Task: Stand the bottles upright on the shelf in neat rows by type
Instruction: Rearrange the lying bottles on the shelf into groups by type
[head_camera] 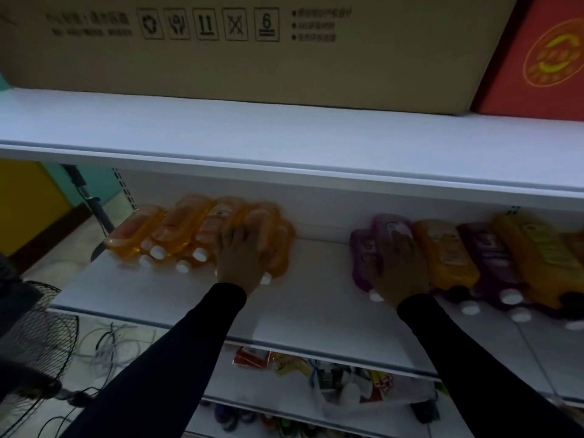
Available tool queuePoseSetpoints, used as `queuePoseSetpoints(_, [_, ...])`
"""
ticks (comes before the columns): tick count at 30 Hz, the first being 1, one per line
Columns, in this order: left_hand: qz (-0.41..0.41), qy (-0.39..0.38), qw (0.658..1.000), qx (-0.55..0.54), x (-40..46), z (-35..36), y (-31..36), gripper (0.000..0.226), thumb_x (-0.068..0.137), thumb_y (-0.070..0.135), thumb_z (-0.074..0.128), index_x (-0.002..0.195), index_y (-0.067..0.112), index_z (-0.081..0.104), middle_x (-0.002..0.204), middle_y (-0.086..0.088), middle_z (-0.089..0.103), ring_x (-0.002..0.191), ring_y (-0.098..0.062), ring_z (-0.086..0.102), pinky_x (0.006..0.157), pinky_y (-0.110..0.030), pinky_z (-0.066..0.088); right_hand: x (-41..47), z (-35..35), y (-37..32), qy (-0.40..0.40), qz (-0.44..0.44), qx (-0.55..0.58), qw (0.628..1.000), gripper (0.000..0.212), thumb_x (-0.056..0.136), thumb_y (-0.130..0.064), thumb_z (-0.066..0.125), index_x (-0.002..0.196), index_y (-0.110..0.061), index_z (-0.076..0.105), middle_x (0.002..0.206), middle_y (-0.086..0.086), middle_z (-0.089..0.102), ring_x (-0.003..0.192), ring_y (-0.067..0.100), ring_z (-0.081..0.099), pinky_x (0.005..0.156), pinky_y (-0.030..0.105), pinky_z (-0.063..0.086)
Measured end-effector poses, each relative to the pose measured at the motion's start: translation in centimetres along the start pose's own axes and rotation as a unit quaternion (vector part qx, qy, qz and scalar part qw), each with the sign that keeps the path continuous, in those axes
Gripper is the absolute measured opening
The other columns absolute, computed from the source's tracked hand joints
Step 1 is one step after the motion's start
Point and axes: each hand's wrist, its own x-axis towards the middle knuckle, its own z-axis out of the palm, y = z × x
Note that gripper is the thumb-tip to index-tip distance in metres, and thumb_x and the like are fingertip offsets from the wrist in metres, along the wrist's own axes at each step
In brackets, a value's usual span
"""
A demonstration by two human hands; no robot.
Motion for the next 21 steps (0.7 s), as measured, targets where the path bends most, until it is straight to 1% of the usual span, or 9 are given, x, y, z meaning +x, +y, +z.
queuePoseSetpoints(3, [0.007, -0.025, 1.0, 0.012, 0.3, -0.2, 0.2, 0.063, 0.094, 0.045, 0.046, 0.149, 0.018, 0.029, 0.15, -0.014, 0.033, 0.138, -0.035, 0.026, 0.116, -0.048, 0.011, 0.4, 0.1, 0.3, -0.004, -0.005, 0.007, 1.0, 0.062, 0.087, -0.03, 0.05, 0.14, 0.001, 0.044, 0.143, 0.031, 0.04, 0.133, 0.044, 0.037, 0.11, 0.045, 0.029])
queuePoseSetpoints(6, [0.018, 0.008, 1.0, -0.018, 0.3, -0.7, 1.1, 0.059, 0.096, 0.047, 0.046, 0.142, 0.012, 0.043, 0.141, -0.019, 0.045, 0.129, -0.037, 0.039, 0.11, -0.047, 0.02, 0.2, -0.2, 0.8, -0.042, -0.01, -0.012, 0.999, 0.067, 0.084, -0.04, 0.036, 0.142, -0.008, 0.045, 0.147, 0.025, 0.038, 0.135, 0.039, 0.037, 0.112, 0.037, 0.023])
queuePoseSetpoints(8, [0.068, 0.065, 0.994, -0.051, 0.0, -1.1, 2.1, 0.049, 0.097, 0.041, 0.047, 0.131, 0.008, 0.056, 0.131, -0.022, 0.055, 0.12, -0.039, 0.049, 0.105, -0.045, 0.032, -0.3, -1.0, 0.9, -0.027, -0.013, 0.012, 0.999, 0.053, 0.089, -0.036, 0.048, 0.133, -0.008, 0.056, 0.142, 0.025, 0.045, 0.132, 0.04, 0.042, 0.111, 0.038, 0.025])
queuePoseSetpoints(10, [0.129, 0.081, 0.987, -0.058, -0.1, -1.4, 3.1, 0.047, 0.093, 0.038, 0.043, 0.12, 0.005, 0.062, 0.121, -0.023, 0.061, 0.112, -0.041, 0.056, 0.097, -0.046, 0.042, -1.1, -1.3, 1.5, 0.009, -0.014, 0.071, 0.997, 0.04, 0.084, -0.019, 0.069, 0.119, -0.001, 0.064, 0.13, 0.03, 0.055, 0.125, 0.045, 0.049, 0.109, 0.045, 0.032])
queuePoseSetpoints(12, [0.161, 0.014, 0.983, -0.089, -0.3, -1.6, 4.2, 0.053, 0.092, 0.044, 0.042, 0.127, 0.006, 0.056, 0.128, -0.02, 0.057, 0.119, -0.038, 0.051, 0.102, -0.043, 0.038, -2.4, -1.7, 2.0, 0.027, 0.014, 0.115, 0.993, 0.039, 0.081, -0.009, 0.073, 0.117, 0.003, 0.065, 0.128, 0.03, 0.055, 0.123, 0.045, 0.051, 0.103, 0.045, 0.04])
queuePoseSetpoints(13, [0.171, -0.016, 0.978, -0.119, -0.3, -1.6, 4.9, 0.055, 0.094, 0.045, 0.046, 0.134, 0.008, 0.051, 0.135, -0.018, 0.053, 0.125, -0.035, 0.047, 0.107, -0.04, 0.034, -3.2, -2.2, 2.2, 0.028, 0.035, 0.127, 0.991, 0.039, 0.084, -0.012, 0.069, 0.121, 0.001, 0.063, 0.132, 0.028, 0.053, 0.123, 0.042, 0.052, 0.099, 0.041, 0.042])
queuePoseSetpoints(15, [0.204, -0.029, 0.965, -0.164, -0.5, -1.6, 6.3, 0.058, 0.093, 0.046, 0.053, 0.139, 0.012, 0.048, 0.14, -0.013, 0.051, 0.128, -0.03, 0.046, 0.109, -0.036, 0.031, -5.0, -3.2, 2.9, 0.042, 0.069, 0.13, 0.988, 0.039, 0.091, -0.019, 0.062, 0.127, -0.003, 0.06, 0.138, 0.023, 0.05, 0.123, 0.038, 0.052, 0.093, 0.038, 0.045])
queuePoseSetpoints(18, [0.281, -0.025, 0.937, -0.206, -1.2, -2.4, 9.7, 0.054, 0.087, 0.045, 0.054, 0.128, 0.009, 0.059, 0.124, -0.016, 0.062, 0.114, -0.032, 0.057, 0.098, -0.033, 0.036, -7.9, -5.1, 4.3, 0.058, 0.131, 0.115, 0.983, 0.044, 0.093, -0.024, 0.062, 0.134, -0.009, 0.055, 0.145, 0.017, 0.044, 0.129, 0.033, 0.046, 0.095, 0.039, 0.045])
queuePoseSetpoints(21, [0.327, -0.063, 0.907, -0.259, -2.1, -2.7, 13.4, 0.053, 0.085, 0.042, 0.057, 0.123, 0.006, 0.061, 0.121, -0.018, 0.062, 0.112, -0.033, 0.056, 0.096, -0.034, 0.042, -10.6, -7.1, 6.3, 0.067, 0.181, 0.095, 0.977, 0.045, 0.095, -0.034, 0.057, 0.135, -0.014, 0.053, 0.145, 0.012, 0.043, 0.128, 0.03, 0.045, 0.093, 0.038, 0.045])
